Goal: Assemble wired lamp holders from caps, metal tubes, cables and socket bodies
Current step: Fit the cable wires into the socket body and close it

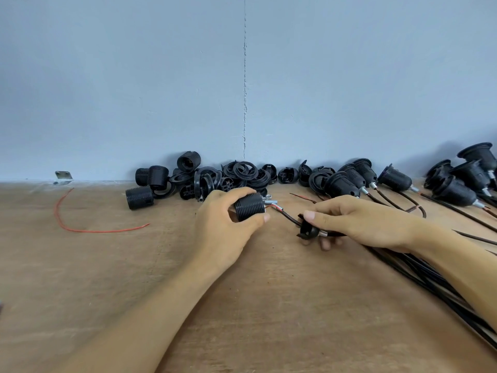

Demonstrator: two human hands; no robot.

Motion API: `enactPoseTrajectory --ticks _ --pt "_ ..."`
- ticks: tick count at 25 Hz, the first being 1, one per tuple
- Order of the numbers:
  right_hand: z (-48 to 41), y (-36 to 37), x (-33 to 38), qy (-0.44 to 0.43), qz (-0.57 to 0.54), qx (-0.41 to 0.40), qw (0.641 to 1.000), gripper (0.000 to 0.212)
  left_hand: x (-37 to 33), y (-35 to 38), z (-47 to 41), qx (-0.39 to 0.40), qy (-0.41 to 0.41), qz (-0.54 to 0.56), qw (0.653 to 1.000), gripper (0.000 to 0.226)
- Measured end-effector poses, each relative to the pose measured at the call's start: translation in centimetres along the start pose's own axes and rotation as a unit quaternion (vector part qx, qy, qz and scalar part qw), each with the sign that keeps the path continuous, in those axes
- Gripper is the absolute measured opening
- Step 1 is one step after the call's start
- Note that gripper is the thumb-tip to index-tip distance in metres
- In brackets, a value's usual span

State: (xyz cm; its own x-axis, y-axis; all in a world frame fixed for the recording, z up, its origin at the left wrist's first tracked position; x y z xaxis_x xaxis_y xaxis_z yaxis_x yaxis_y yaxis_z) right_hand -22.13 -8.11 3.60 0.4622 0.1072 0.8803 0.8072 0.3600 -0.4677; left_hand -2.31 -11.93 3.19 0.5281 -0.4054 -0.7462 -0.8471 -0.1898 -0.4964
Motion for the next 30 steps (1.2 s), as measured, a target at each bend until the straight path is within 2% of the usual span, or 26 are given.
enactPoseTrajectory --ticks 3,6,9,16,18,21,23,27,30 --pt "-0.1 -0.8 -0.2 0.000 0.016 -0.033 0.999 0.046 0.1 -0.3 0.0 -0.019 -0.009 -0.038 0.999 0.040" --pt "0.0 -2.2 -0.6 0.017 0.031 -0.079 0.996 0.036 0.0 -0.4 0.2 -0.024 -0.018 -0.043 0.999 0.039" --pt "-0.1 -1.7 -0.9 0.030 0.004 -0.048 0.998 0.039 0.3 -0.5 0.1 -0.021 -0.029 -0.044 0.998 0.037" --pt "0.0 -2.3 0.1 -0.039 0.053 -0.116 0.991 0.035 0.4 -0.6 0.2 -0.019 -0.037 -0.032 0.999 0.034" --pt "-0.1 -2.3 0.1 -0.047 0.030 -0.112 0.992 0.029 0.4 -0.6 0.2 -0.021 -0.039 -0.028 0.999 0.033" --pt "-0.2 -1.8 0.0 -0.036 0.000 -0.062 0.997 0.019 0.5 -0.6 0.2 -0.023 -0.042 -0.030 0.998 0.033" --pt "-0.2 -1.7 -0.1 -0.035 -0.010 -0.043 0.998 0.019 0.6 -0.6 0.2 -0.025 -0.043 -0.031 0.998 0.033" --pt "-0.4 -1.4 -0.1 -0.043 -0.021 -0.043 0.998 0.017 0.6 -0.5 0.1 -0.021 -0.041 -0.036 0.998 0.033" --pt "-0.4 -1.8 0.0 -0.051 -0.004 -0.091 0.995 0.015 0.6 -0.3 0.1 -0.016 -0.039 -0.041 0.998 0.034"
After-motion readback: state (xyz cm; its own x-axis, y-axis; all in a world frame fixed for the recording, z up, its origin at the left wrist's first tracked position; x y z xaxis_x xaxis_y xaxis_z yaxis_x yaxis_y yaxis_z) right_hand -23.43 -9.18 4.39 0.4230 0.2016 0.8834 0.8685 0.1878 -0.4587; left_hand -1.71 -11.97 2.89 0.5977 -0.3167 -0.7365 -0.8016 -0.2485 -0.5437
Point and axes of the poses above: each hand's wrist, its own z-axis away from the middle knuckle, its own y-axis out of the palm, x = y × z, the point moved 9 cm from there along -z, towards the middle knuckle, and after that the axes turned 11 degrees about -z, right-handed, at the moved point
